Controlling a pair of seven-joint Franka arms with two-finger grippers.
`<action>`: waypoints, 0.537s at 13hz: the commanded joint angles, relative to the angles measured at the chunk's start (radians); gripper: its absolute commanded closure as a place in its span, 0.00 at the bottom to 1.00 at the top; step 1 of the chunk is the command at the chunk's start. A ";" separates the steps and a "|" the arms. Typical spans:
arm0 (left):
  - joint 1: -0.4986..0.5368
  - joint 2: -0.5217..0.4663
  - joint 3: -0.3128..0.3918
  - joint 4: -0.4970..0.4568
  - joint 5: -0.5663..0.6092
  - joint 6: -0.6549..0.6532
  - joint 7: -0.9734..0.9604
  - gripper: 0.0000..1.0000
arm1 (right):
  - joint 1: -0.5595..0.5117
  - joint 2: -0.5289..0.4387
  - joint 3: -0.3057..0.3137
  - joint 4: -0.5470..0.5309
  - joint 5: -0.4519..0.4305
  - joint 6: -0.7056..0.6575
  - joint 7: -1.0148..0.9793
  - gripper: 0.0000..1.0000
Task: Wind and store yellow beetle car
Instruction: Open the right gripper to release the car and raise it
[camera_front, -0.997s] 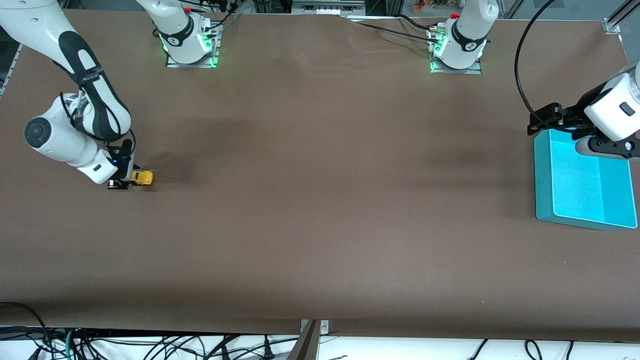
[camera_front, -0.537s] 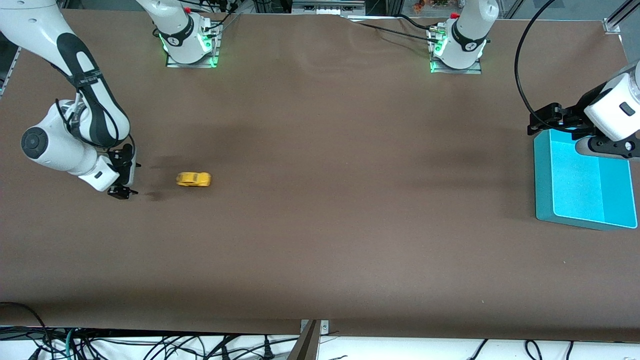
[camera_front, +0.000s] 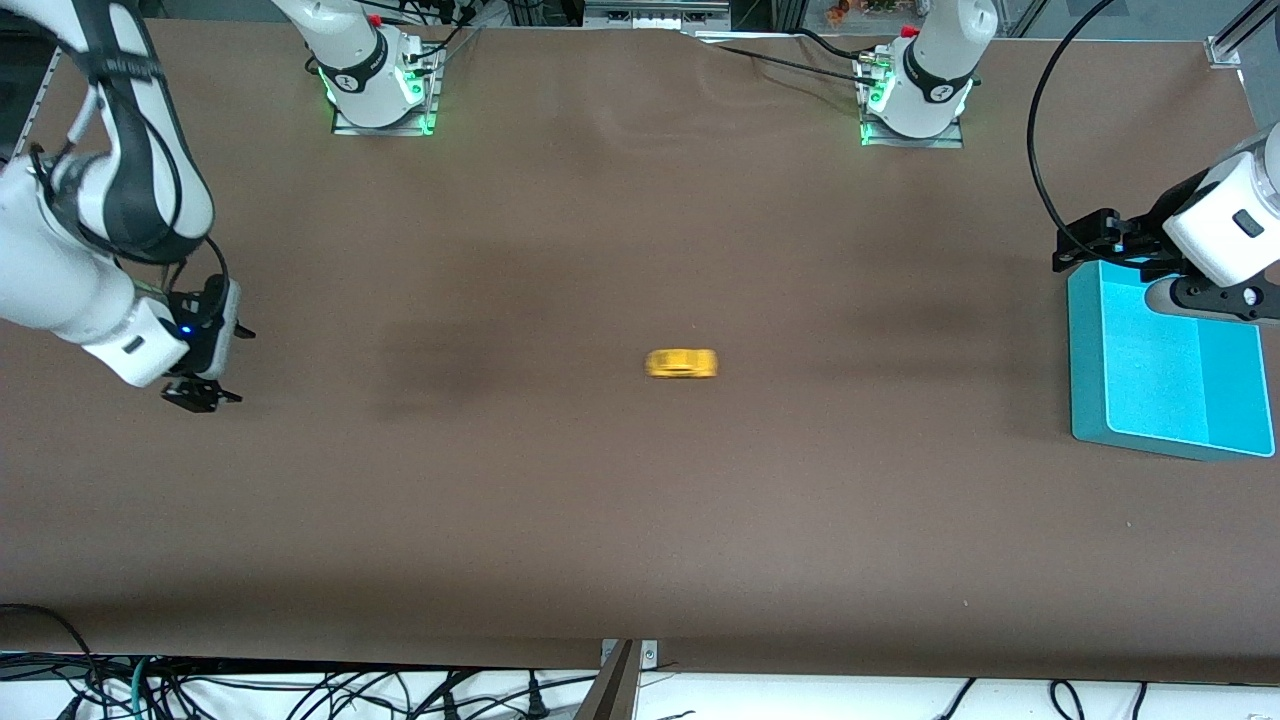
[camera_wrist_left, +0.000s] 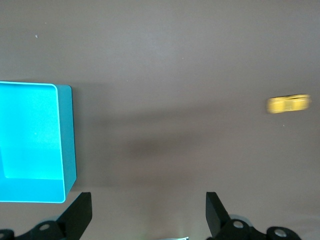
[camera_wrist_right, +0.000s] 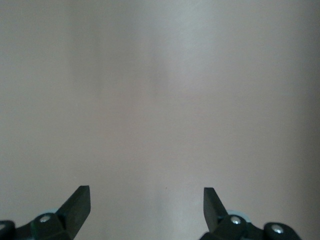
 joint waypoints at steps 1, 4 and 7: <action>-0.007 0.004 -0.002 0.009 0.021 -0.015 0.024 0.00 | 0.002 -0.163 0.026 -0.027 0.001 -0.104 0.242 0.00; -0.010 0.004 -0.007 0.005 0.019 -0.022 0.026 0.00 | 0.012 -0.251 0.025 -0.027 -0.001 -0.174 0.566 0.00; -0.010 0.020 -0.035 0.005 0.028 -0.068 0.064 0.00 | 0.033 -0.311 0.019 -0.027 0.001 -0.222 0.908 0.00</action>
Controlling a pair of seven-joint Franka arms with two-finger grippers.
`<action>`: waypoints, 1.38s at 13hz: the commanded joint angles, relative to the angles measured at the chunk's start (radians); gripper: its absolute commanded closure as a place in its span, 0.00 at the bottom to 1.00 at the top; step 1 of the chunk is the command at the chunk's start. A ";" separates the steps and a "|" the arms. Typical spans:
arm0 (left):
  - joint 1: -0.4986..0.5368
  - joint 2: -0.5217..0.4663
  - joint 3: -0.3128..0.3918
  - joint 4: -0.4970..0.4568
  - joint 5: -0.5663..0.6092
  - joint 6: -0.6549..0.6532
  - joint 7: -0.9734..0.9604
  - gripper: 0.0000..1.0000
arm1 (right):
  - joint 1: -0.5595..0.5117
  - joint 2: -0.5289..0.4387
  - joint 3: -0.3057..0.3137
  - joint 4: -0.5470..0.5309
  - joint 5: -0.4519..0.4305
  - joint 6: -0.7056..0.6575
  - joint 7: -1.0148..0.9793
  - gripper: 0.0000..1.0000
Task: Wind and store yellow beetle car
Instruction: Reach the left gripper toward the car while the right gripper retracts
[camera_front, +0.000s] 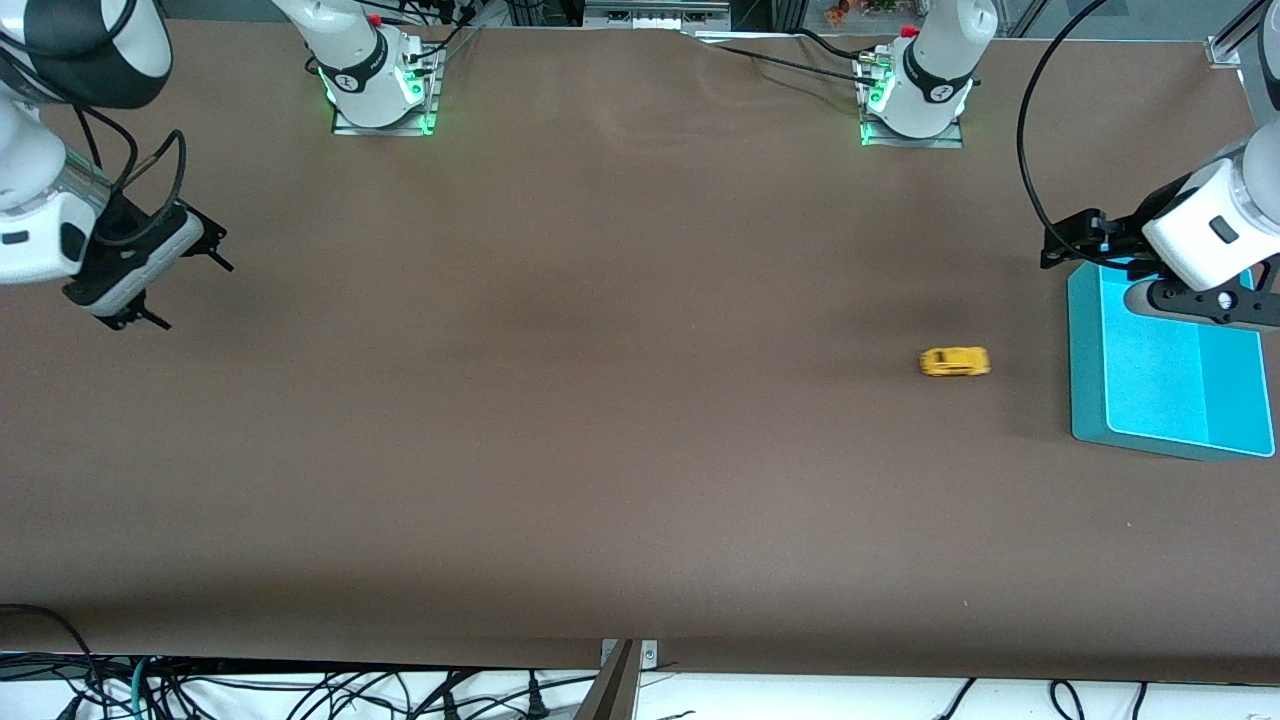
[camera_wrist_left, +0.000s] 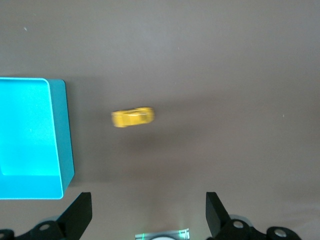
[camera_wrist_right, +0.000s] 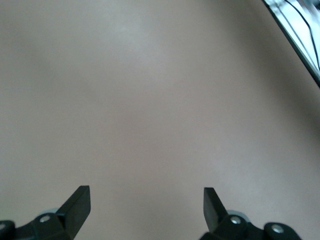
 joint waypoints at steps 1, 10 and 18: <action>-0.003 0.011 -0.023 0.005 0.031 -0.027 0.092 0.00 | 0.023 -0.056 -0.013 -0.023 0.003 -0.039 0.266 0.00; 0.075 -0.013 -0.020 -0.256 0.065 0.071 0.771 0.00 | 0.089 -0.081 -0.082 0.009 0.004 -0.140 0.630 0.00; 0.156 -0.061 -0.020 -0.658 0.146 0.530 1.328 0.00 | 0.103 -0.082 -0.081 0.054 0.004 -0.232 0.669 0.00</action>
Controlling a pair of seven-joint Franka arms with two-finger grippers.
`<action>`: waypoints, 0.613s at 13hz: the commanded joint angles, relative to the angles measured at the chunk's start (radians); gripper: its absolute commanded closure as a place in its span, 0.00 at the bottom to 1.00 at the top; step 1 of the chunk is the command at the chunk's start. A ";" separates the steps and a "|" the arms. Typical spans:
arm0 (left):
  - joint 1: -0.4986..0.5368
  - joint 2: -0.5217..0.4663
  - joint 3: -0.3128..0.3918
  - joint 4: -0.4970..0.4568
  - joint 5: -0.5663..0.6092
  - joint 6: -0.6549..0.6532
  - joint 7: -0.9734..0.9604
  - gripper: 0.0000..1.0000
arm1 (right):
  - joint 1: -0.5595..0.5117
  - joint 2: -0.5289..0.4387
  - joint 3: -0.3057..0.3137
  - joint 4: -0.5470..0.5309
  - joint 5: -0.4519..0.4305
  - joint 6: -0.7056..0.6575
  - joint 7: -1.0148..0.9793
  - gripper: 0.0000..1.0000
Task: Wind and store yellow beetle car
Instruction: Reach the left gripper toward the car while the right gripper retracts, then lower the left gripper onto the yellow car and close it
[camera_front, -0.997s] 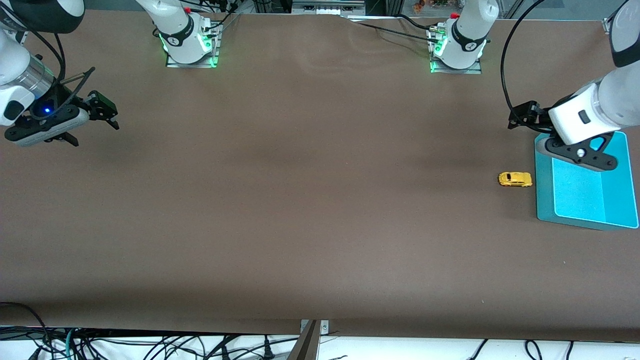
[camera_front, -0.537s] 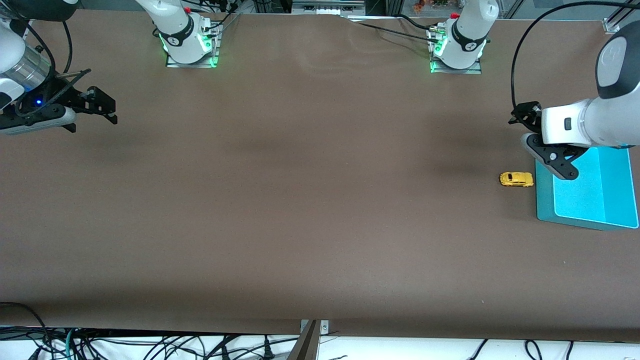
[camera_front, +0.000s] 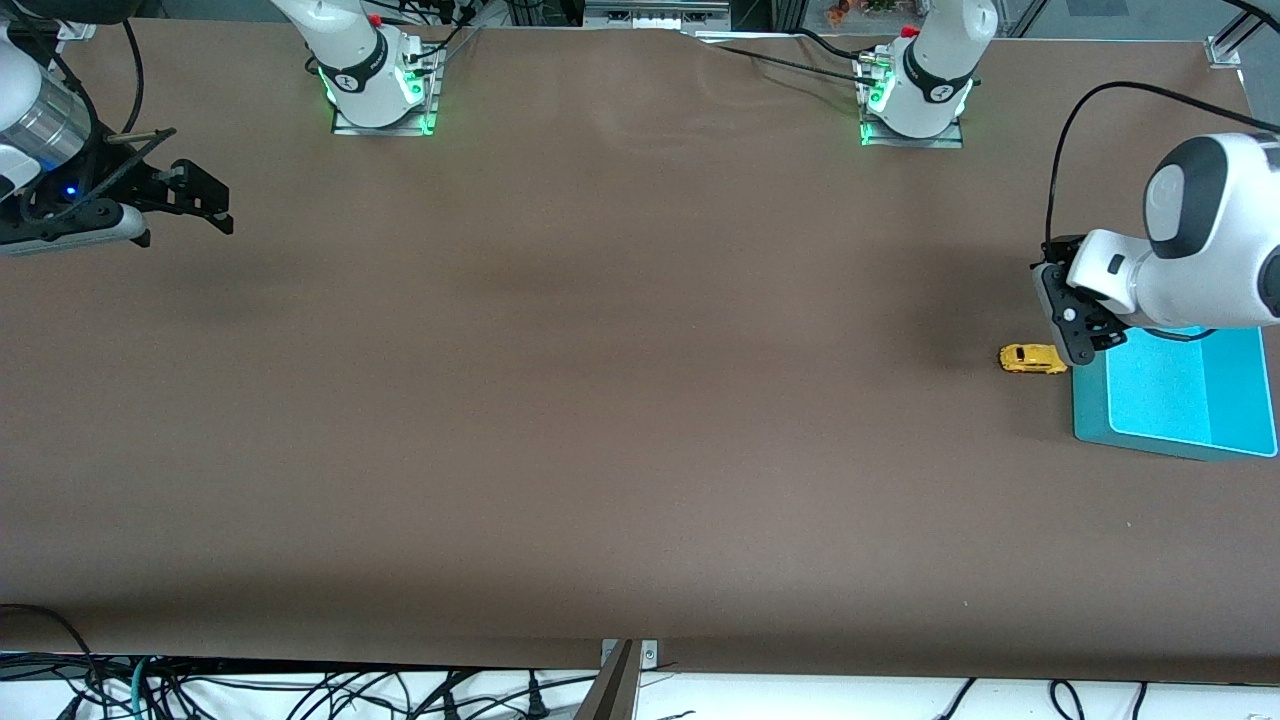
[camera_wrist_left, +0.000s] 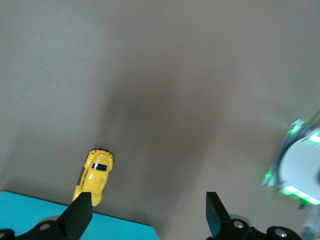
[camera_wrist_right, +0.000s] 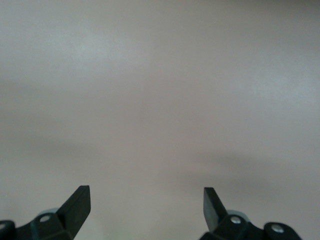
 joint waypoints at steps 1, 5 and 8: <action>0.024 -0.072 -0.009 -0.157 0.061 0.172 0.141 0.00 | 0.014 -0.008 -0.012 0.011 0.001 -0.025 0.003 0.00; 0.113 -0.060 -0.009 -0.296 0.061 0.451 0.300 0.00 | 0.016 -0.003 -0.007 0.022 0.001 -0.029 0.002 0.00; 0.136 -0.035 -0.009 -0.353 0.061 0.565 0.334 0.00 | 0.016 -0.003 -0.004 0.029 0.004 -0.031 0.003 0.00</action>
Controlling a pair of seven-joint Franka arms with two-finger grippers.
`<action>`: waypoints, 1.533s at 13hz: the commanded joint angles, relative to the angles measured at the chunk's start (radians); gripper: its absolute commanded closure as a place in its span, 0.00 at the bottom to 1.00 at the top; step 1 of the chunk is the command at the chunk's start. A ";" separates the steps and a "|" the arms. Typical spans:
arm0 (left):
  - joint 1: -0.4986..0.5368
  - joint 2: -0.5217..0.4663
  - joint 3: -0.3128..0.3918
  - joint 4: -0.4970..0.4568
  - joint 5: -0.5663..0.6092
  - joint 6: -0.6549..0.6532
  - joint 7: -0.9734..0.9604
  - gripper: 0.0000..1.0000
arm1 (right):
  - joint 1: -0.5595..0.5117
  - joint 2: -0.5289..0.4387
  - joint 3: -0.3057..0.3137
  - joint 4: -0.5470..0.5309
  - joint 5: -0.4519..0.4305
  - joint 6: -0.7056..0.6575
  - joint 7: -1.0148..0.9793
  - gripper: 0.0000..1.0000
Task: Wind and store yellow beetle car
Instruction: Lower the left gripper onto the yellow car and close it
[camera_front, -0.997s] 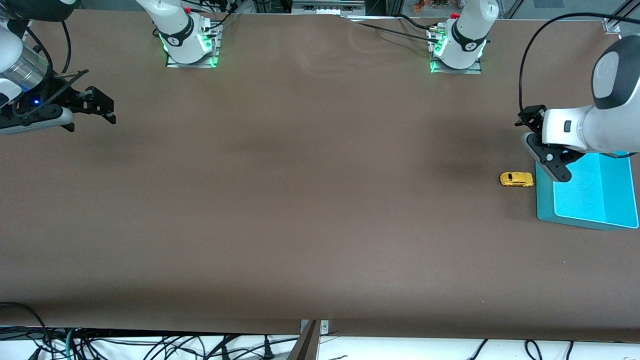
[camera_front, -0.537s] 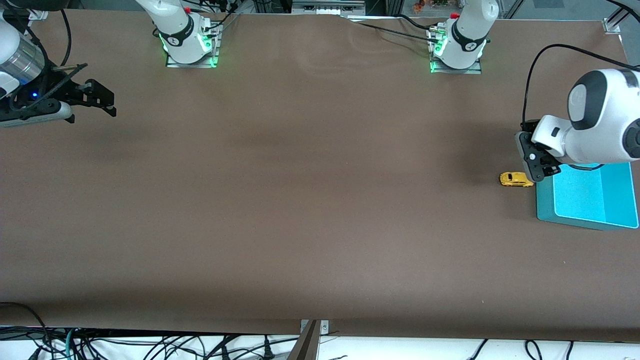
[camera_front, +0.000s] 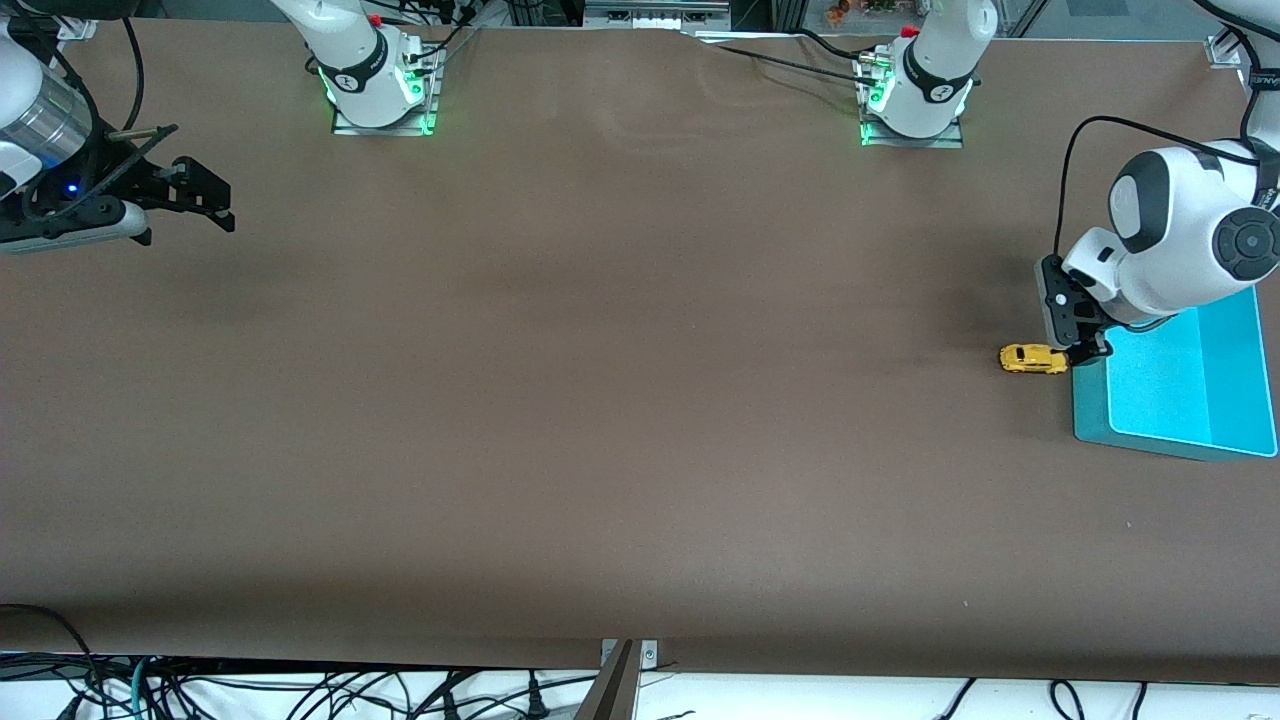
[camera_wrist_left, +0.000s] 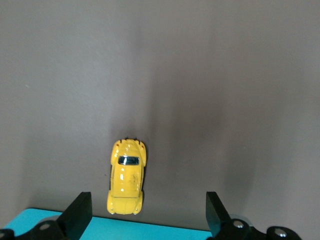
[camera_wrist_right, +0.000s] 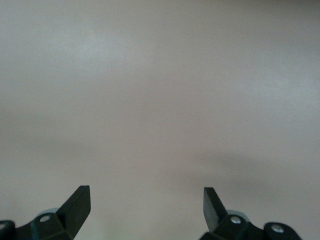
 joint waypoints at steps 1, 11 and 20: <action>0.024 -0.004 -0.010 -0.069 0.025 0.123 0.058 0.00 | 0.008 -0.003 -0.004 0.022 0.004 -0.026 0.003 0.00; 0.066 0.170 -0.010 -0.057 0.025 0.405 0.105 0.00 | 0.008 0.000 -0.006 0.022 0.003 -0.026 0.002 0.00; 0.069 0.215 -0.010 -0.059 0.024 0.459 0.105 0.00 | 0.009 0.003 -0.003 0.025 -0.005 -0.026 0.002 0.00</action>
